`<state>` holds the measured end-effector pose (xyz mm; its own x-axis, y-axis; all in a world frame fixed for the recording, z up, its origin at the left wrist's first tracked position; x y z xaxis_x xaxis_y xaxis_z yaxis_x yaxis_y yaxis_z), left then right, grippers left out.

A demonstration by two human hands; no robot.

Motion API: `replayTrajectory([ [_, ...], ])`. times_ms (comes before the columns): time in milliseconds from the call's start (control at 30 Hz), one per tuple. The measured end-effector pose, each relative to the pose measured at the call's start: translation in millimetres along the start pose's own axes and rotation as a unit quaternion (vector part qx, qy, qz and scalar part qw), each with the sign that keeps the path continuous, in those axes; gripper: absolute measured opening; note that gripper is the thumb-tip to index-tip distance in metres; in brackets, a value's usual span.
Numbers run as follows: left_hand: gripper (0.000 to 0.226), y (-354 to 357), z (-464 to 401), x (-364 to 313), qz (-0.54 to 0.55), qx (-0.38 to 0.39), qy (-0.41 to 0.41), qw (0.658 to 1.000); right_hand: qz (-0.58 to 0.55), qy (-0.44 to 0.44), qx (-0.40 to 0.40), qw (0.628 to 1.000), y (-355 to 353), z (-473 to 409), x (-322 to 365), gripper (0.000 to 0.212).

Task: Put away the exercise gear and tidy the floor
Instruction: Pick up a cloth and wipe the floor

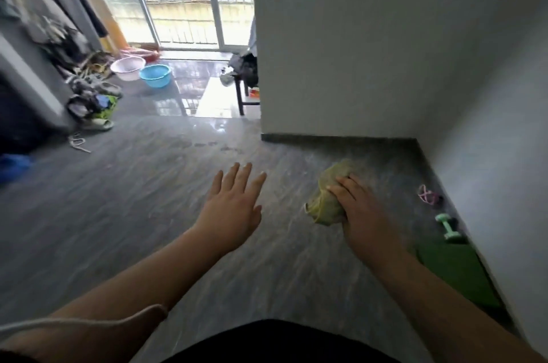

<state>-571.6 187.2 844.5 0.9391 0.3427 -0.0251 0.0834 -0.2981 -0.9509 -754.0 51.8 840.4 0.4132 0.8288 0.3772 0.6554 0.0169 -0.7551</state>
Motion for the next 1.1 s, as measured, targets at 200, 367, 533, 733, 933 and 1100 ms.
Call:
replayTrajectory([
  [200, 0.066, -12.4, 41.5, 139.5, -0.012, 0.009, -0.128, 0.992, -0.063, -0.074, 0.048, 0.994, 95.3, -70.8, 121.1, 0.057],
  [367, 0.066, -0.2, 62.6, 215.8, 0.004, 0.017, -0.217, 0.976, -0.094, -0.107, 0.091, 0.986, 161.9, -114.9, 178.7, 0.057],
  [533, 0.066, 23.6, 43.2, 296.3, -0.007, 0.038, -0.249, 0.968, -0.109, -0.126, 0.128, 0.978, 234.7, -159.8, 204.1, 0.056],
  [733, 0.067, 53.9, -23.0, 408.2, -0.027, 0.047, -0.271, 0.961, -0.147, -0.118, 0.137, 0.972, 342.2, -249.8, 224.6, 0.059],
  [933, 0.068, 70.7, -76.0, 509.6, -0.03, 0.07, -0.288, 0.954, -0.164, -0.141, 0.174, 0.961, 441.0, -348.3, 259.9, 0.051],
  [1100, 0.067, 81.1, -103.9, 594.7, -0.018, 0.057, -0.298, 0.953, -0.15, -0.152, 0.182, 0.96, 498.9, -410.7, 299.2, 0.049],
])
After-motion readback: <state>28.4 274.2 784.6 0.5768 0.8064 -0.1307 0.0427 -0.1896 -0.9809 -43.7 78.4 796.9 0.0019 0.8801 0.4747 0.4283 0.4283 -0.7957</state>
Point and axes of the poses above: each hand's wrist, its own z-axis away from the middle knuckle, its own y-axis out of the palm, x = y × z, the point moved 10 cm from there along -z, towards the middle knuckle, and after that the axes turned 13 degrees about -x, right-handed, at the moved point
